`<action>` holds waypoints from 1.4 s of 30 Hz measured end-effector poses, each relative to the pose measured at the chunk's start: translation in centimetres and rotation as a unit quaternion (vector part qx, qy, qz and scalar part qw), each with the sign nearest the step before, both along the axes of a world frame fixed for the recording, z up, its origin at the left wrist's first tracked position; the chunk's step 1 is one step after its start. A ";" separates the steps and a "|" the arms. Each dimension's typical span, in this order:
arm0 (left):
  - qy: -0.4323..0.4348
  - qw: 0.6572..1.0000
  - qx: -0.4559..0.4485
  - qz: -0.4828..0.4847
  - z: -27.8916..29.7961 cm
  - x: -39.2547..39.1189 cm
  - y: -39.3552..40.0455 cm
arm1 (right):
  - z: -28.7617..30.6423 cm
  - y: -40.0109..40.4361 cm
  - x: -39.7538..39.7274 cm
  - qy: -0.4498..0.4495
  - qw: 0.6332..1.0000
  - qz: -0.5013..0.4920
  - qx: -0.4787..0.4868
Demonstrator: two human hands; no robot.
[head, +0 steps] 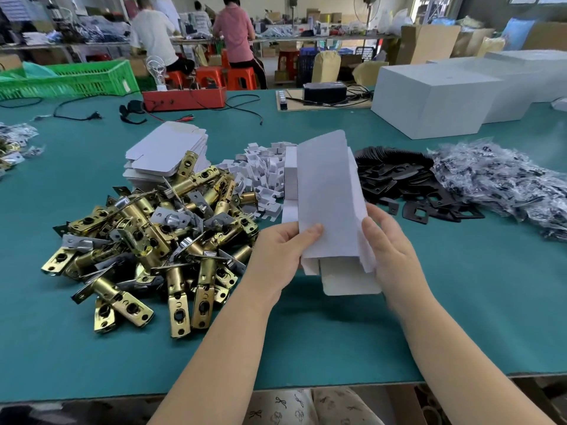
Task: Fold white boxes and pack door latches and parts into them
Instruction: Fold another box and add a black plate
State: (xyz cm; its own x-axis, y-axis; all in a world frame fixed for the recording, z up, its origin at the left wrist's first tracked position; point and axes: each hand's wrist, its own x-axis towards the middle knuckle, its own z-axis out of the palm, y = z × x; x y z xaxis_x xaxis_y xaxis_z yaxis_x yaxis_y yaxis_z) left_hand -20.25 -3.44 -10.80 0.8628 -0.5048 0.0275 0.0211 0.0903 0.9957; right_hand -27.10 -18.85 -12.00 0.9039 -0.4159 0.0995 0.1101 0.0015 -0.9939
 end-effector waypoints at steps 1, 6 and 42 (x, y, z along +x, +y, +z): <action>0.001 1.000 0.002 -0.001 -0.1 0.0 0.0 | 0.1 0.0 0.0 0.015 1.000 0.004 0.007; 0.063 0.996 -0.003 -0.059 -0.4 0.1 0.0 | 0.2 0.0 0.3 0.038 0.999 -0.031 0.011; 0.006 0.987 -0.018 0.162 -1.2 1.2 -0.8 | -0.9 0.3 1.0 0.058 0.949 -0.136 -0.279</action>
State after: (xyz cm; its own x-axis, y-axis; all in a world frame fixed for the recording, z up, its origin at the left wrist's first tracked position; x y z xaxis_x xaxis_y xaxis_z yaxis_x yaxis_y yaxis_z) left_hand -19.05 -4.20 -12.03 0.9792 -0.2008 0.0292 -0.0031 0.1293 0.9916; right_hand -26.12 -18.60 -12.92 0.7886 -0.5475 0.2800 -0.0791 -0.5419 -0.8367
